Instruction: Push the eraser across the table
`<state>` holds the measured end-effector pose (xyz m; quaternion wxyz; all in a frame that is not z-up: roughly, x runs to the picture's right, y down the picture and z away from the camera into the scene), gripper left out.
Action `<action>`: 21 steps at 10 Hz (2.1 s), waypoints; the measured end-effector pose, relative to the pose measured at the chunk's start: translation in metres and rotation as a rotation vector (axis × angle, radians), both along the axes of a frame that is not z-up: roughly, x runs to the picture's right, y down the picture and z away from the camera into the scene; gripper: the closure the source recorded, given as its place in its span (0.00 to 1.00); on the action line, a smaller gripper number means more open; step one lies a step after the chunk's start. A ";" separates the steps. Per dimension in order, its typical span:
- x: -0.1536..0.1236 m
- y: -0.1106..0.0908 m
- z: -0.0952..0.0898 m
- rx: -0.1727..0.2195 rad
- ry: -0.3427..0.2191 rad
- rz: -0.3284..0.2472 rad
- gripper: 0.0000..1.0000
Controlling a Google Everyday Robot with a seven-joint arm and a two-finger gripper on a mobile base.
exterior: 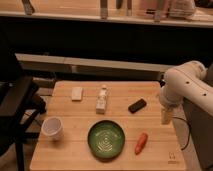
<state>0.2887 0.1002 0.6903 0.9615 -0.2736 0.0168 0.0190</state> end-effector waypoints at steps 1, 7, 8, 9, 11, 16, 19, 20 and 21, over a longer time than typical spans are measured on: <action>0.005 -0.005 0.006 0.009 -0.003 -0.001 0.20; 0.005 -0.014 0.020 0.029 -0.027 -0.011 0.20; 0.005 -0.016 0.024 0.031 -0.031 -0.014 0.20; 0.004 -0.017 0.026 0.033 -0.035 -0.016 0.20; 0.005 -0.017 0.029 0.038 -0.042 -0.019 0.20; 0.003 -0.024 0.045 0.051 -0.062 -0.024 0.20; 0.001 -0.024 0.053 0.052 -0.072 -0.028 0.20; -0.001 -0.025 0.056 0.053 -0.077 -0.028 0.20; 0.000 -0.026 0.060 0.056 -0.077 -0.029 0.20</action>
